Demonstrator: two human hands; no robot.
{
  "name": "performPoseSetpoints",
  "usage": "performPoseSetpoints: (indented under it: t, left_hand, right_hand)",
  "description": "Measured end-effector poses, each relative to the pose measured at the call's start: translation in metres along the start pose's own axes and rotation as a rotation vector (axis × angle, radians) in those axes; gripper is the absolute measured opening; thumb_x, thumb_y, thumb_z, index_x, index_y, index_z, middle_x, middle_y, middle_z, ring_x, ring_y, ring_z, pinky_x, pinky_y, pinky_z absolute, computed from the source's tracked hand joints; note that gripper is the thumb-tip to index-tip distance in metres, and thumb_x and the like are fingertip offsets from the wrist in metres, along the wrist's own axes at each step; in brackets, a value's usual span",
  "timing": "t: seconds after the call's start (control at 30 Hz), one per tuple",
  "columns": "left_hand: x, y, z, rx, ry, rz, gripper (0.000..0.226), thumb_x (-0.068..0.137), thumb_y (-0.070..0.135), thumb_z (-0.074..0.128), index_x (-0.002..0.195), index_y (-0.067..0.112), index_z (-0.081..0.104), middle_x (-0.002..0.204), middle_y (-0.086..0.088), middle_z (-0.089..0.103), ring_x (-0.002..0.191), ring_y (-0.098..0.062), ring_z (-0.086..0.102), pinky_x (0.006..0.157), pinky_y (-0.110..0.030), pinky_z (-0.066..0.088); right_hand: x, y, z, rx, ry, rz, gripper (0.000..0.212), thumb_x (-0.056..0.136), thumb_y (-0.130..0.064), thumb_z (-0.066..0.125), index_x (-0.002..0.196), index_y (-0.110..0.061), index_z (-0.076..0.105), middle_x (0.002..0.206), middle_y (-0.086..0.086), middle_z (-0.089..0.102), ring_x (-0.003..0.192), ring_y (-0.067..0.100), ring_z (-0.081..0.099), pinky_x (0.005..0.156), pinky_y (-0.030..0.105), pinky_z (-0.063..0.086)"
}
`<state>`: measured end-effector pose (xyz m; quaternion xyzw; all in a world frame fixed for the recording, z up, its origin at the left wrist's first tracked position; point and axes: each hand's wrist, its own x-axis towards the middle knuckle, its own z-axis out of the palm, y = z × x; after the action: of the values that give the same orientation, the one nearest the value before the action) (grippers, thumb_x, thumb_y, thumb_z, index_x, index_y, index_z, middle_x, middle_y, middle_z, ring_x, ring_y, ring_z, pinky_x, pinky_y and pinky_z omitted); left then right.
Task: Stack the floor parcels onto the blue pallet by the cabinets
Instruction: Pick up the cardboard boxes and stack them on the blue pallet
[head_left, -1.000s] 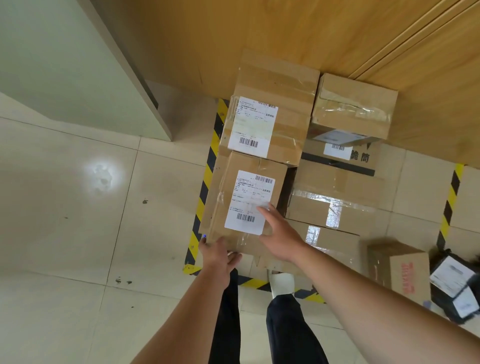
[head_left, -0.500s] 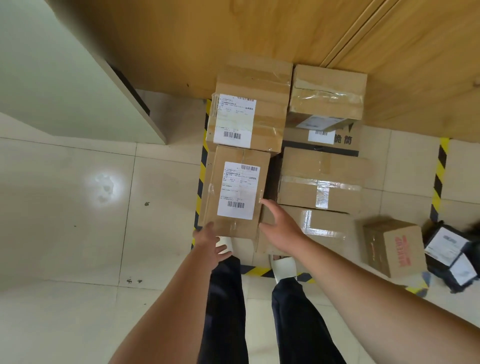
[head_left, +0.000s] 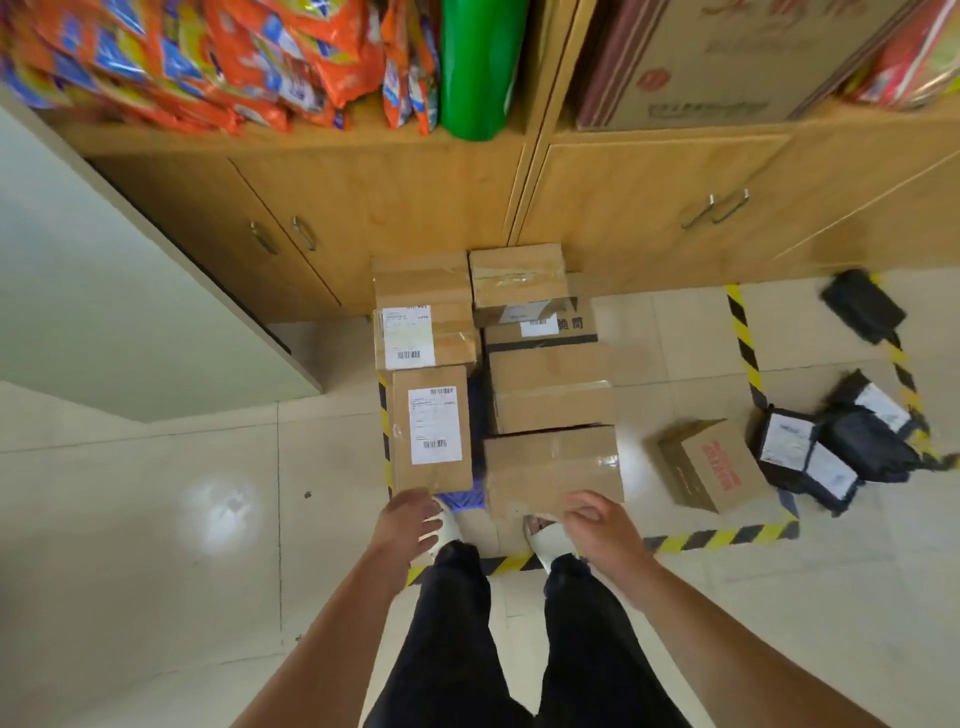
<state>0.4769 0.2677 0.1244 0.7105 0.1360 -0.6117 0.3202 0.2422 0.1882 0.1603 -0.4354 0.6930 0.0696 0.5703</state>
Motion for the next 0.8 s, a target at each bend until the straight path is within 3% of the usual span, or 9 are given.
performPoseSetpoints:
  t: [0.13,0.27,0.43,0.5,0.6,0.67,0.73,0.8]
  left_hand:
    - [-0.051,-0.005,0.028,0.14,-0.075,-0.009,0.011,0.098,0.017,0.052,0.099,0.012,0.062,0.1,-0.011,0.066,0.085,-0.024,0.063,0.073,-0.033,0.051]
    - [-0.095,-0.008,0.056,0.255,-0.096,0.096,0.02,0.096,0.016,0.054,0.114,0.014,0.061,0.111,-0.014,0.066,0.098,-0.026,0.064,0.078,-0.033,0.053]
    - [-0.141,-0.024,0.095,0.237,-0.086,0.235,0.012,0.096,0.008,0.053,0.097,0.014,0.063,0.085,-0.01,0.064,0.077,-0.024,0.06,0.063,-0.029,0.05]
    - [-0.15,-0.04,0.118,0.187,-0.09,0.26,0.015,0.096,0.007,0.054,0.107,0.007,0.065,0.079,-0.009,0.063,0.067,-0.021,0.059,0.055,-0.028,0.048]
    - [-0.169,-0.078,0.166,0.209,-0.071,0.312,0.021,0.096,0.014,0.056,0.115,0.009,0.064,0.088,-0.009,0.068,0.075,-0.022,0.064,0.059,-0.029,0.05]
    - [-0.191,-0.114,0.206,0.279,-0.13,0.328,0.017,0.098,0.018,0.055,0.112,0.013,0.062,0.095,-0.008,0.069,0.085,-0.023,0.067,0.066,-0.03,0.052]
    - [-0.211,-0.149,0.246,0.369,-0.217,0.331,0.015,0.098,0.019,0.054,0.11,0.014,0.062,0.102,-0.01,0.069,0.094,-0.026,0.067,0.074,-0.032,0.053]
    - [-0.222,-0.178,0.286,0.467,-0.264,0.351,0.016,0.099,0.018,0.054,0.11,0.013,0.063,0.1,-0.009,0.069,0.089,-0.024,0.067,0.075,-0.032,0.052]
  right_hand:
    - [-0.04,0.02,-0.021,0.211,0.05,-0.003,0.02,0.091,-0.002,0.061,0.098,-0.019,0.069,0.099,0.009,0.068,0.086,0.021,0.066,0.073,0.029,0.049]
    - [-0.064,0.028,-0.049,0.359,0.053,0.0,0.016,0.092,-0.006,0.062,0.101,-0.017,0.071,0.088,0.006,0.067,0.073,0.018,0.061,0.054,0.021,0.044]
    - [-0.093,0.039,-0.089,0.423,0.037,-0.093,0.018,0.095,-0.01,0.059,0.109,-0.015,0.068,0.1,0.008,0.069,0.083,0.021,0.067,0.075,0.036,0.053]
    - [-0.104,0.056,-0.11,0.471,0.02,-0.095,0.017,0.095,-0.011,0.059,0.108,-0.016,0.069,0.097,0.01,0.069,0.085,0.023,0.068,0.085,0.043,0.056]
    - [-0.117,0.098,-0.152,0.559,0.009,-0.121,0.012,0.095,-0.01,0.061,0.099,-0.016,0.07,0.09,0.011,0.068,0.078,0.022,0.067,0.075,0.038,0.053]
    - [-0.126,0.132,-0.185,0.628,0.037,-0.125,0.012,0.095,-0.011,0.06,0.096,-0.018,0.069,0.09,0.01,0.067,0.082,0.024,0.066,0.076,0.035,0.054]
    - [-0.134,0.168,-0.217,0.723,0.054,-0.118,0.013,0.097,-0.008,0.055,0.096,-0.016,0.065,0.089,0.011,0.065,0.079,0.024,0.064,0.067,0.03,0.051]
    - [-0.141,0.207,-0.246,0.81,0.115,-0.132,0.012,0.098,-0.006,0.054,0.103,-0.009,0.064,0.087,0.01,0.064,0.069,0.019,0.061,0.058,0.026,0.048]
